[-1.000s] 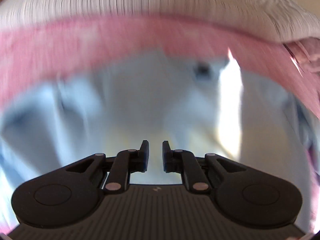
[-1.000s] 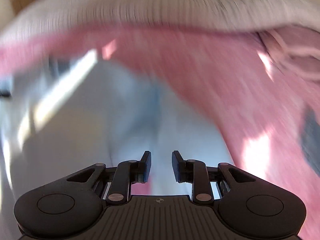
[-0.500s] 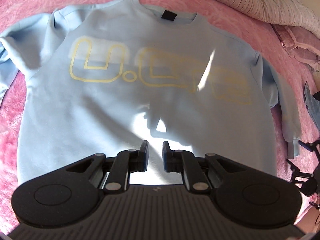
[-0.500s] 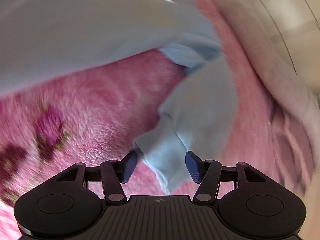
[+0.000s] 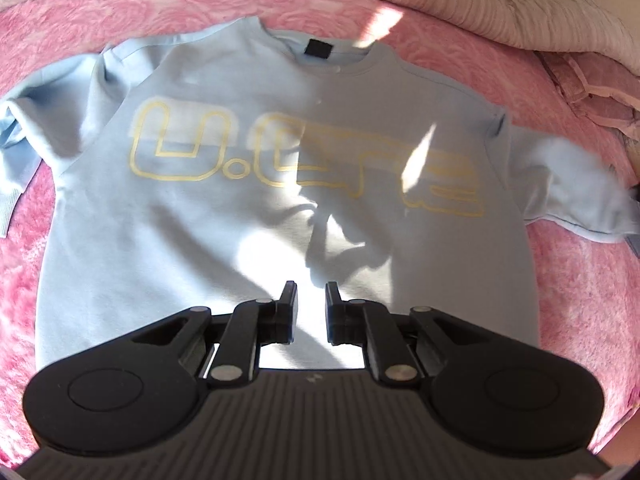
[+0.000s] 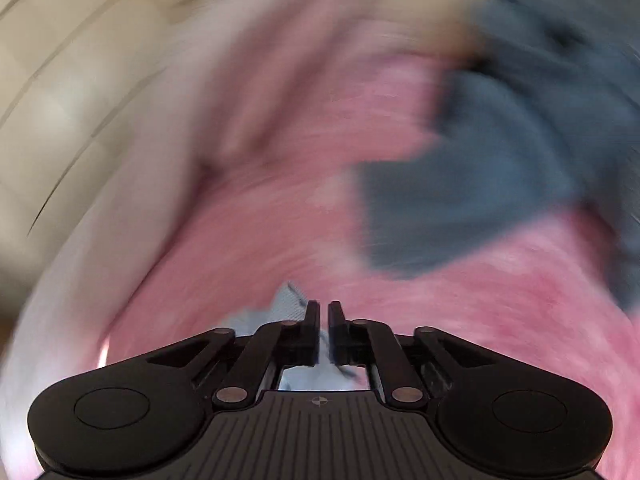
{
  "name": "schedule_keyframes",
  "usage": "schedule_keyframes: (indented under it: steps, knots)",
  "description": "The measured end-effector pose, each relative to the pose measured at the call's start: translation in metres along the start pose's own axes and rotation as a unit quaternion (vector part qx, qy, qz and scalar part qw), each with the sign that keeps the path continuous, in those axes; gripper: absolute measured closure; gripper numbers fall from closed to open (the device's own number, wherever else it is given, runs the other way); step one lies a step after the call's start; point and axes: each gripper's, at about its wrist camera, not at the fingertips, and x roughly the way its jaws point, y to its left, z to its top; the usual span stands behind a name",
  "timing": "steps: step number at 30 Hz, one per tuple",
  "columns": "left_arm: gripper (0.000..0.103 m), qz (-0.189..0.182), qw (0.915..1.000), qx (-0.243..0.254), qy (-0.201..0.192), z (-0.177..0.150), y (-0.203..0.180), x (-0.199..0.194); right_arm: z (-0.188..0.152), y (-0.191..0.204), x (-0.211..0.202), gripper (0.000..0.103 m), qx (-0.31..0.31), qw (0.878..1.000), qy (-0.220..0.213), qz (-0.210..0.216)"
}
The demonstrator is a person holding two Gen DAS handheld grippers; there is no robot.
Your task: Fold clothes
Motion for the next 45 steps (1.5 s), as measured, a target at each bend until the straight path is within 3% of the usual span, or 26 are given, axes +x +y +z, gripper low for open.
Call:
schedule_keyframes:
  steps: [1, 2, 4, 8, 12, 14, 15, 16, 17, 19, 22, 25, 29, 37, 39, 40, 41, 42, 44, 45]
  knots:
    - [0.094, 0.000, 1.0000, -0.001, 0.001, -0.001, -0.001, 0.000, 0.012, -0.015, 0.002, 0.077, 0.049, 0.999, -0.002, -0.019]
    - [0.094, 0.001, 1.0000, -0.003, 0.003, -0.002, -0.001, 0.000, 0.011, -0.025, 0.001, 0.059, 0.055, 0.998, 0.002, -0.023]
    - [0.094, 0.004, 0.9999, -0.009, 0.007, -0.004, -0.001, 0.003, 0.002, -0.038, 0.004, 0.049, 0.066, 0.997, 0.034, -0.007]
    - [0.094, 0.005, 0.9996, -0.026, 0.010, -0.005, 0.001, 0.006, -0.024, -0.067, 0.032, 0.049, 0.112, 0.986, 0.114, 0.037]
    - [0.094, 0.012, 0.9992, -0.038, 0.008, 0.000, 0.005, 0.006, -0.040, -0.064, 0.060, 0.049, 0.150, 0.981, 0.100, 0.073]
    - [0.094, 0.019, 0.9991, -0.037, 0.006, 0.001, 0.007, 0.005, -0.040, -0.059, 0.082, 0.049, 0.139, 0.984, 0.093, 0.063]
    - [0.094, 0.021, 0.9991, -0.036, 0.005, 0.002, 0.008, 0.005, -0.040, -0.056, 0.094, 0.049, 0.132, 0.985, 0.094, 0.052]
    - [0.094, 0.023, 0.9991, -0.036, 0.005, 0.003, 0.008, 0.005, -0.041, -0.052, 0.105, 0.063, 0.127, 0.987, 0.095, 0.040]
    - [0.094, 0.025, 0.9990, -0.036, 0.003, 0.003, 0.008, 0.004, -0.041, -0.047, 0.108, 0.095, 0.115, 0.988, 0.096, 0.035]
    - [0.094, 0.027, 0.9989, -0.038, -0.001, 0.004, 0.010, 0.001, -0.039, -0.038, 0.113, 0.097, 0.089, 0.991, 0.096, 0.026]
    - [0.094, 0.026, 0.9986, -0.045, -0.009, 0.003, 0.013, -0.005, -0.032, -0.034, 0.075, 0.098, 0.055, 0.997, 0.024, 0.042]
    - [0.094, 0.025, 0.9981, -0.055, -0.011, -0.001, 0.018, -0.005, -0.020, -0.055, 0.034, 0.098, 0.082, 0.996, -0.014, 0.046]
    - [0.094, 0.018, 0.9969, -0.077, -0.003, -0.010, 0.021, -0.001, -0.037, -0.076, 0.017, 0.098, 0.065, 0.998, 0.012, 0.005]
    - [0.094, 0.032, 0.9958, -0.086, -0.011, -0.024, 0.041, -0.014, -0.072, -0.098, 0.027, 0.096, 0.142, 0.986, 0.030, -0.087]
    - [0.086, 0.041, 0.9944, -0.095, -0.016, -0.028, 0.053, -0.020, -0.072, -0.096, 0.022, 0.090, 0.172, 0.979, 0.024, -0.105]
    - [0.084, 0.049, 0.9930, -0.106, -0.020, -0.031, 0.062, -0.023, -0.073, -0.091, 0.017, 0.080, 0.183, 0.973, 0.024, -0.135]
    - [0.083, 0.058, 0.9913, -0.116, -0.023, -0.034, 0.072, -0.026, -0.073, -0.085, 0.012, 0.061, 0.194, 0.967, 0.024, -0.166]
    - [0.081, 0.066, 0.9891, -0.129, -0.028, -0.036, 0.083, -0.029, -0.073, -0.080, 0.007, 0.054, 0.205, 0.959, 0.024, -0.196]
    - [0.077, 0.082, 0.9836, -0.156, -0.038, -0.040, 0.109, -0.037, -0.074, -0.069, -0.002, 0.049, 0.227, 0.941, 0.025, -0.249]
    - [0.074, 0.084, 0.9794, -0.178, -0.045, -0.040, 0.125, -0.040, -0.079, -0.066, -0.007, 0.049, 0.235, 0.944, 0.036, -0.227]
